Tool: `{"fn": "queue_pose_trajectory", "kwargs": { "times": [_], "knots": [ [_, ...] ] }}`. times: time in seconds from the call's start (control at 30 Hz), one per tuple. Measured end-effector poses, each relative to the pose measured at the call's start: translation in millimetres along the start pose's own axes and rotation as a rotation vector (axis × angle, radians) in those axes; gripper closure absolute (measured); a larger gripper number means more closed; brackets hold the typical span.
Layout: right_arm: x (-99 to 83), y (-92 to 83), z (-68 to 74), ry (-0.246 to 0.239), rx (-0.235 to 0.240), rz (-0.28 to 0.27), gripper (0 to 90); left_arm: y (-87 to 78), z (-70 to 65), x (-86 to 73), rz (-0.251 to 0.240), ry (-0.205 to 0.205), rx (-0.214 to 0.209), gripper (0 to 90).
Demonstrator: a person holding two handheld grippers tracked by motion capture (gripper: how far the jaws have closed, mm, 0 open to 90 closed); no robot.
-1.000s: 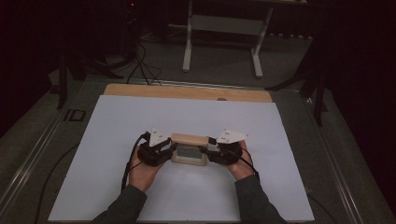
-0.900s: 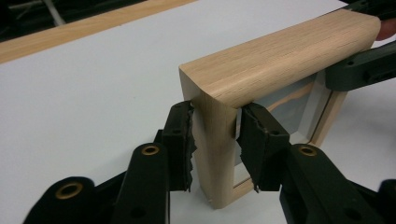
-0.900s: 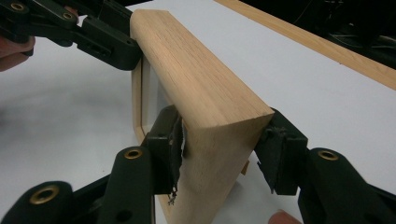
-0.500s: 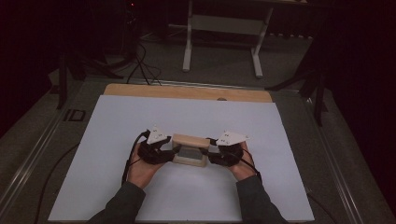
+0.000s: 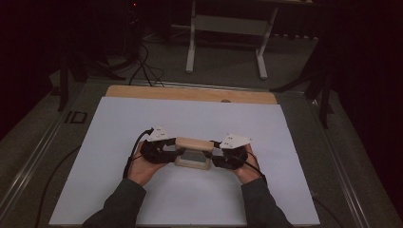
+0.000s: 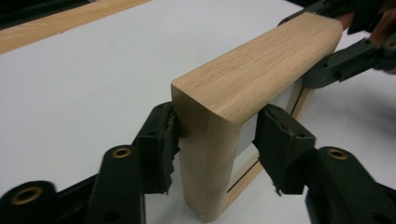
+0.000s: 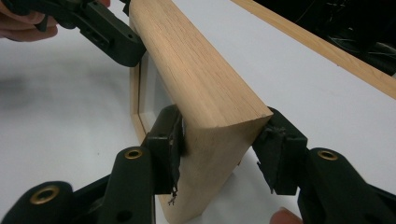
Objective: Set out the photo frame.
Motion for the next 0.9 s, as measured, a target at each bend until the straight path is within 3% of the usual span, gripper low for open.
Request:
{"fn": "queue_pose_trajectory", "kwargs": {
  "times": [0.47, 0.9],
  "knots": [
    [6.9, 6.3, -5.3, 0.003, -0.024, 0.030, 52.4, -3.3, 7.0, 4.2, 0.029, 0.037, 0.062, 53.2],
    [16.7, 25.1, -15.8, 0.016, -0.063, 0.064, 50.0, 0.4, 23.8, 6.6, 0.016, -0.004, 0.114, 52.7]
  ]
}}
Point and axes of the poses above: each handheld gripper's, and its own axes: y roughly forward along the jaws, x roughly out of its top, z roughly to its left, the point moved 10 cm from there along y, roughly forward along the jaws, and after that the axes turned 8 degrees about -x, right-handed, at the moved point
